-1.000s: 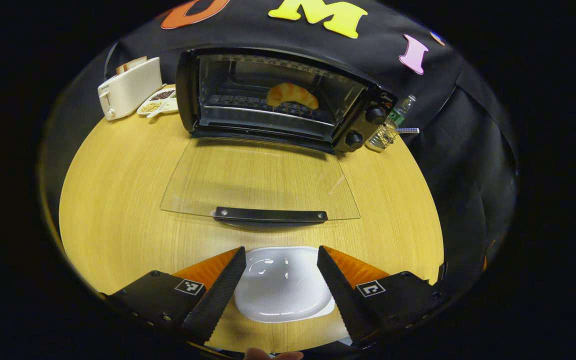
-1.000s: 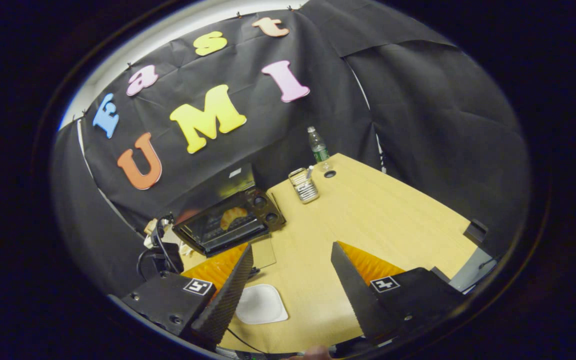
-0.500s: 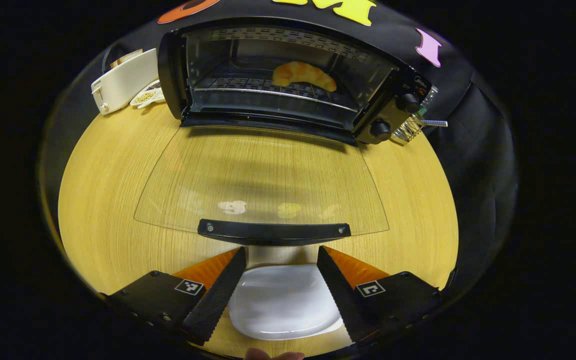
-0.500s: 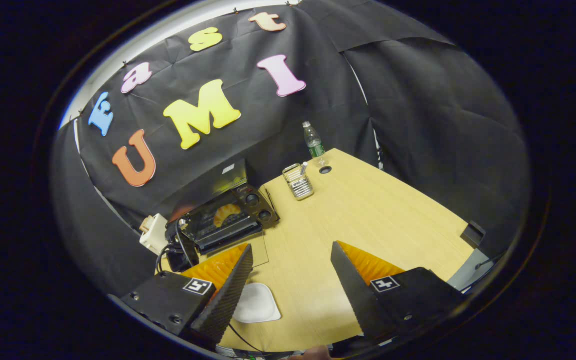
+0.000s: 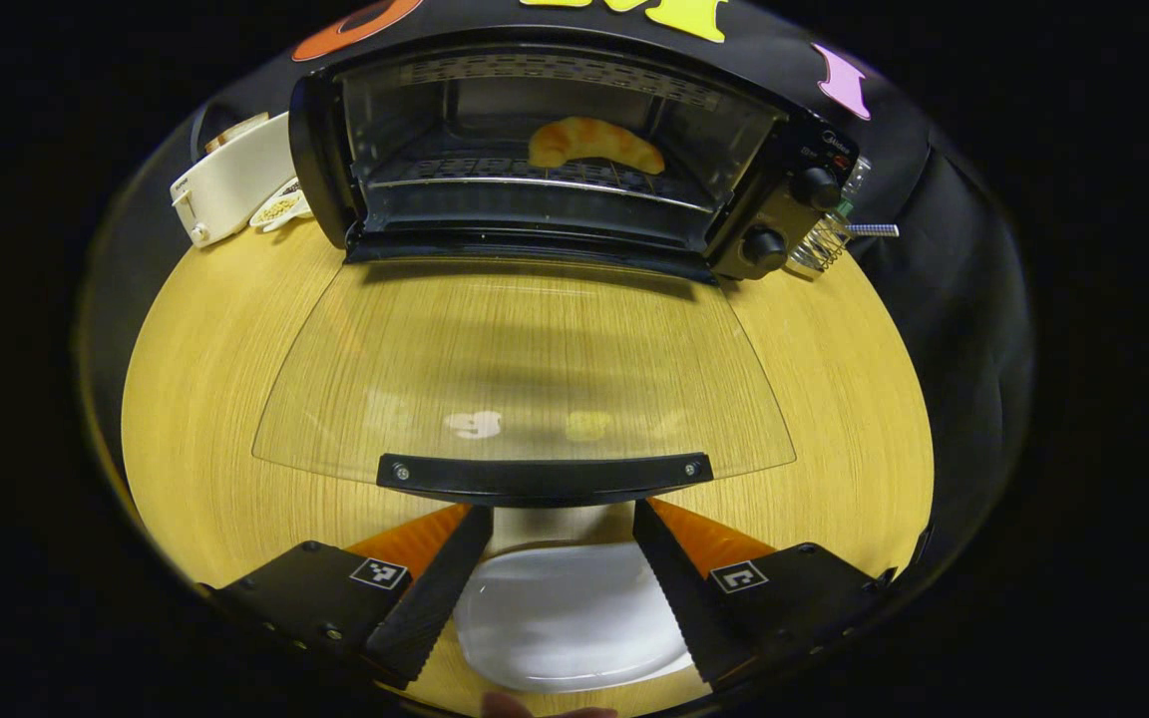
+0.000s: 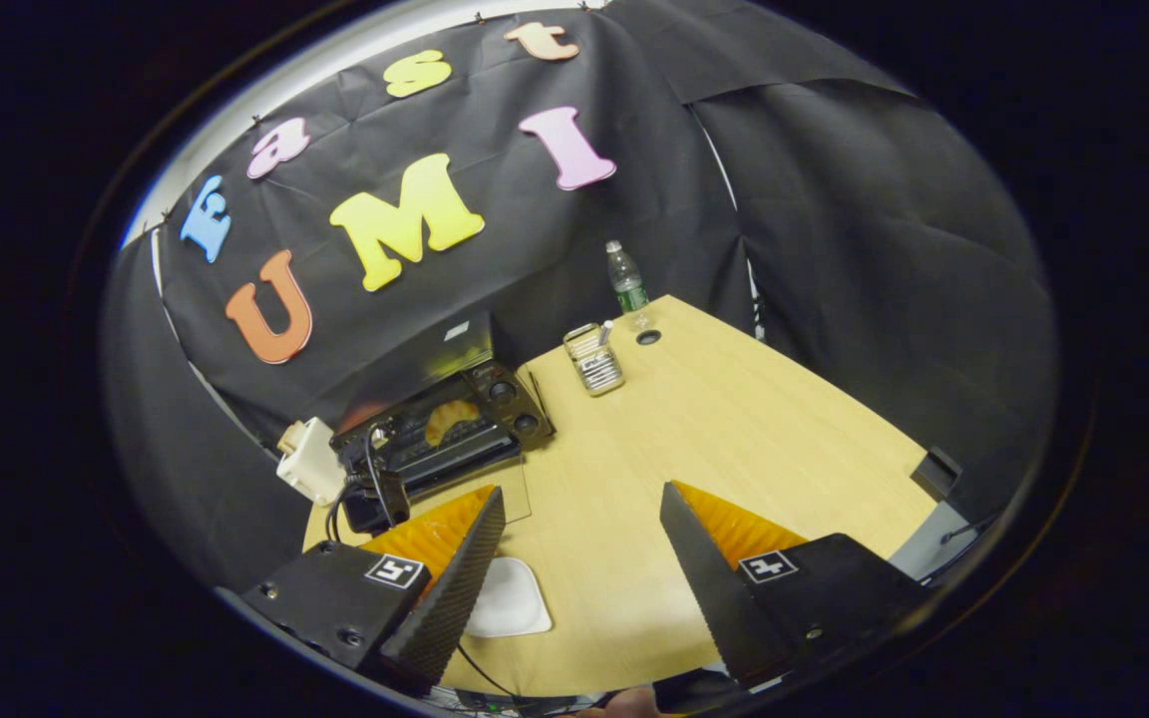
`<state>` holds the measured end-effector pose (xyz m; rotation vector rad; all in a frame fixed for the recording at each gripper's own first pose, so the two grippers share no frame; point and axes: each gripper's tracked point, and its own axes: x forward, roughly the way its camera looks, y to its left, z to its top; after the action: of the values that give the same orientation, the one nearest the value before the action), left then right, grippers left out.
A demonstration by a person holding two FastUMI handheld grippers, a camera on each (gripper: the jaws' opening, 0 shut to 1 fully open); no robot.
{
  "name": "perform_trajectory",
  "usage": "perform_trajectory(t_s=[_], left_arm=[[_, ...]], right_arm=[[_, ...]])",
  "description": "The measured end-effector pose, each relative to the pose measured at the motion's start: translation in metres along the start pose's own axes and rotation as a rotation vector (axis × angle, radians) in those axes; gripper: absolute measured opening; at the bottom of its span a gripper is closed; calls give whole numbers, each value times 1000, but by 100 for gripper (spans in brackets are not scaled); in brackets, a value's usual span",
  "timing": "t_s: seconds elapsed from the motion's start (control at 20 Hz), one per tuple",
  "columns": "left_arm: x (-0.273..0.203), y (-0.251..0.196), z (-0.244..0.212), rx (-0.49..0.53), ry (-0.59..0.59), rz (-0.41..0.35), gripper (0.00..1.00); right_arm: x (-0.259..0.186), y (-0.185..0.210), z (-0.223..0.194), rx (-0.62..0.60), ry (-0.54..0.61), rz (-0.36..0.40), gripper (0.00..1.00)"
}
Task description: Open the electric oven with the left hand, put the food in, and close the electric oven.
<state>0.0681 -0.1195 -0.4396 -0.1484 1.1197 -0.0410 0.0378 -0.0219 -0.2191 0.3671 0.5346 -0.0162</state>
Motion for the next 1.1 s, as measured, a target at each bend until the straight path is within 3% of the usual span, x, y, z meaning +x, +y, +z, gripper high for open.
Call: perform_trajectory(t_s=[0.2, 0.4, 0.7, 0.85, 0.9, 1.05, 1.1], left_arm=[[-31, -4, 27, 22, -102, -11, 95], [-66, -5, 97, 91, -278, 18, 98], [-74, 1, 194, 120, -424, 40, 95], [-70, 3, 202, 109, -417, 45, 94], [-73, 2, 203, 122, -429, 44, 100], [-95, 1, 215, 140, -515, 38, 97], [-107, 0, 222, 139, -550, 37, 87]], right_arm=[[-5, 4, -2, -4, -3, 11, 100], [-10, 6, -7, -5, 4, 24, 98], [-24, -9, -1, 10, -18, -14, 97], [-28, -18, 7, 16, -39, -44, 100], [-29, -18, 11, 9, -49, -50, 95], [-31, -11, 23, -43, -74, -41, 100], [-33, -6, 29, -67, -82, -28, 100]])
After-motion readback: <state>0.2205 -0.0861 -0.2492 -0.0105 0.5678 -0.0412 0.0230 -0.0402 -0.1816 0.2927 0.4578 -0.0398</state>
